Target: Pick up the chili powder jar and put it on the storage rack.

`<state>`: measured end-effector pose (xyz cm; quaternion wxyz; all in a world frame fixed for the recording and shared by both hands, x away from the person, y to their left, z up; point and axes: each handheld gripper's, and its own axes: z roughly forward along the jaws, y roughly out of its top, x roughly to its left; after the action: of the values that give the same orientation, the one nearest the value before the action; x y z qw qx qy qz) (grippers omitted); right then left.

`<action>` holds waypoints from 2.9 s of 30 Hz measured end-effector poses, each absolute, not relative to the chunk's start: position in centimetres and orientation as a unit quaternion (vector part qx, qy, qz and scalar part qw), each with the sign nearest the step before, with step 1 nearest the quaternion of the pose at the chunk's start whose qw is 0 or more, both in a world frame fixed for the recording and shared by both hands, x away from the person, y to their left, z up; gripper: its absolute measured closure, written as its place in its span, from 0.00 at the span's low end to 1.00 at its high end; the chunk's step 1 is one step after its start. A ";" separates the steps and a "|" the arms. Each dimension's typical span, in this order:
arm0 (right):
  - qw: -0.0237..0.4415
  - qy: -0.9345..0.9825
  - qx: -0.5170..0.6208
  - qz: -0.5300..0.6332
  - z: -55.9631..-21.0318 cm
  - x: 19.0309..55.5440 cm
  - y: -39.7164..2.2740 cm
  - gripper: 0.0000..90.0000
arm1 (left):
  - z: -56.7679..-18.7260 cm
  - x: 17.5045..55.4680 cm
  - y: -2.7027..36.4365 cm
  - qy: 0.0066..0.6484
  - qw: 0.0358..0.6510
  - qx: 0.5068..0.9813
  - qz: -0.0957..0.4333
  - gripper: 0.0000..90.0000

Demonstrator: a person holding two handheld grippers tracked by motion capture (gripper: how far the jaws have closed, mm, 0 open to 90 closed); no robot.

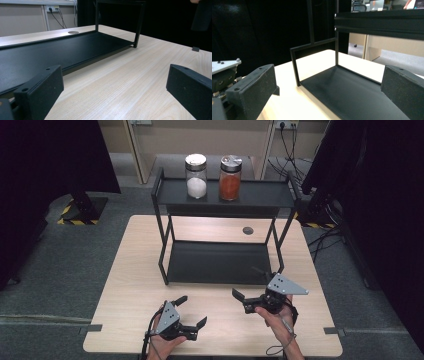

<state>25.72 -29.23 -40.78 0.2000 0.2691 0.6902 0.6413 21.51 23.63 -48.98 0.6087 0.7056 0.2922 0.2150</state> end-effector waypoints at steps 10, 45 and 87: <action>0.186 0.693 0.271 0.641 -42.6 25.2 -29.2 0.00 | -49.0 21.5 23.7 0.292 0.609 0.705 0.217 0.00; 0.172 0.691 0.276 0.646 -47.2 24.8 -29.9 0.00 | -49.0 21.6 23.9 0.301 0.608 0.700 0.222 0.01; 0.173 0.690 0.279 0.645 -47.6 24.9 -30.3 0.00 | -48.9 21.4 23.9 0.292 0.609 0.702 0.225 0.01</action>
<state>24.91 -30.27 -47.65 0.1733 0.2787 0.6904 0.6446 21.43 23.94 -48.92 0.6092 0.7021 0.2921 0.2250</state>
